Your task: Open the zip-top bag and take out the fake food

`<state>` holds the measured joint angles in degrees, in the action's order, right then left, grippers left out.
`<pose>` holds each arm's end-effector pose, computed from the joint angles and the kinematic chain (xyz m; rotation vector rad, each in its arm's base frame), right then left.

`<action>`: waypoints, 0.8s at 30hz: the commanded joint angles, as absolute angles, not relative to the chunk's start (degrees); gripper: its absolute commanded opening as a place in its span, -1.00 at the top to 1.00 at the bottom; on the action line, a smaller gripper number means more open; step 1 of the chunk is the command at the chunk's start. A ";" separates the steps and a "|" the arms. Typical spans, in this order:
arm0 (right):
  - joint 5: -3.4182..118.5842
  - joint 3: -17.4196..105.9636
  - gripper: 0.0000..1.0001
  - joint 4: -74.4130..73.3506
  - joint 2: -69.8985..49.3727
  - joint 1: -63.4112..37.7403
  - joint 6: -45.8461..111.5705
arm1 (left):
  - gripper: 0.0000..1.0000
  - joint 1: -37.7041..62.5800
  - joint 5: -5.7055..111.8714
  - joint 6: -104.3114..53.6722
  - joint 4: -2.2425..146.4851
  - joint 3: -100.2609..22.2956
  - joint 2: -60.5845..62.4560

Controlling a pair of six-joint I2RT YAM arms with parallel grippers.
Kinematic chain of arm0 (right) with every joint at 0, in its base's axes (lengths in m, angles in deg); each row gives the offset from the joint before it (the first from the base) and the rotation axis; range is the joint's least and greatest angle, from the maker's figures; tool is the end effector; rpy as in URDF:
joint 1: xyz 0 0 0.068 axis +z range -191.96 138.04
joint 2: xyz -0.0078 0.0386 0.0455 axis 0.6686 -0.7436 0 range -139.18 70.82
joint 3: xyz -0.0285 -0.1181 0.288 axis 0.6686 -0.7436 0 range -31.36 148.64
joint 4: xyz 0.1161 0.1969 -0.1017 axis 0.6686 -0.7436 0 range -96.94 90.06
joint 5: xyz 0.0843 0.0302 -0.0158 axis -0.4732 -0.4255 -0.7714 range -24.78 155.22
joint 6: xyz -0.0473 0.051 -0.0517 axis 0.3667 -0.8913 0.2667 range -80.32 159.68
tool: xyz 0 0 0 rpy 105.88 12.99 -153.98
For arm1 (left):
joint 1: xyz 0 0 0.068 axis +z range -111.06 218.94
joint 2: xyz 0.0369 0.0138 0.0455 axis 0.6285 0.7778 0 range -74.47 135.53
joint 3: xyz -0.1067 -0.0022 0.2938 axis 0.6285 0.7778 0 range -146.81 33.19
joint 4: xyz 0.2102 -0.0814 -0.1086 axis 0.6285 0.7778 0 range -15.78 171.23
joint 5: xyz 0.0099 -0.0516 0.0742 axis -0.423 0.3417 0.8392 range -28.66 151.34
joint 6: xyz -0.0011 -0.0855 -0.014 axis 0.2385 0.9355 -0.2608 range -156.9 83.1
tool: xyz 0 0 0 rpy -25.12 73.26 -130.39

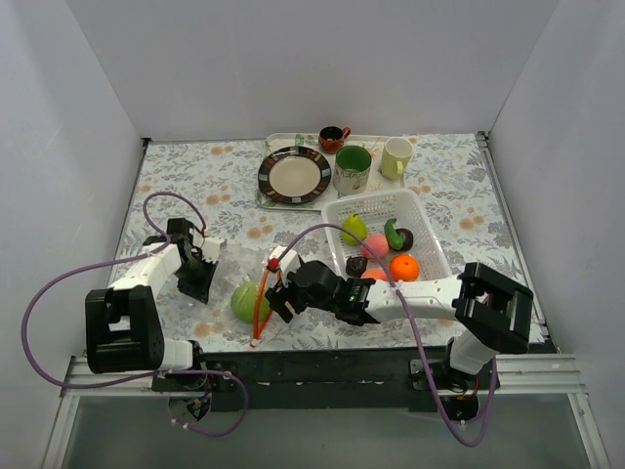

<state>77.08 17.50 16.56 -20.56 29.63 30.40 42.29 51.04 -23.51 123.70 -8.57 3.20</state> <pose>0.1328 0.3494 0.2398 -0.9600 1.8484 0.6778 0.1913 -0.0024 0.1744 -0.4349 3.0330 -0.2860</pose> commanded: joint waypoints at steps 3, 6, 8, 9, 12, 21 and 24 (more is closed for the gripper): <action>66.20 16.36 -0.76 23.97 -22.69 31.34 33.35 | 1.00 42.02 50.18 -22.49 122.65 -11.02 4.80; 63.38 17.32 -0.97 24.67 -24.71 31.60 34.49 | 1.00 41.49 50.44 -21.87 122.65 -11.64 5.25; 64.16 19.69 -0.97 23.89 -26.21 31.51 35.45 | 1.00 40.88 50.44 -21.43 122.83 -11.99 5.33; 64.34 20.57 -0.97 23.27 -27.61 31.51 35.98 | 1.00 40.70 50.45 -21.34 123.00 -12.25 5.33; 65.31 22.69 -0.97 22.92 -29.54 31.43 38.53 | 1.00 40.26 50.80 -21.34 123.44 -12.69 5.51; 70.67 21.20 -0.97 28.44 -30.78 30.46 45.47 | 1.00 40.08 51.68 -22.49 123.01 -13.30 7.70; 70.33 24.60 -0.96 27.76 -33.50 30.37 47.41 | 1.00 39.73 51.68 -21.78 122.65 -14.53 9.72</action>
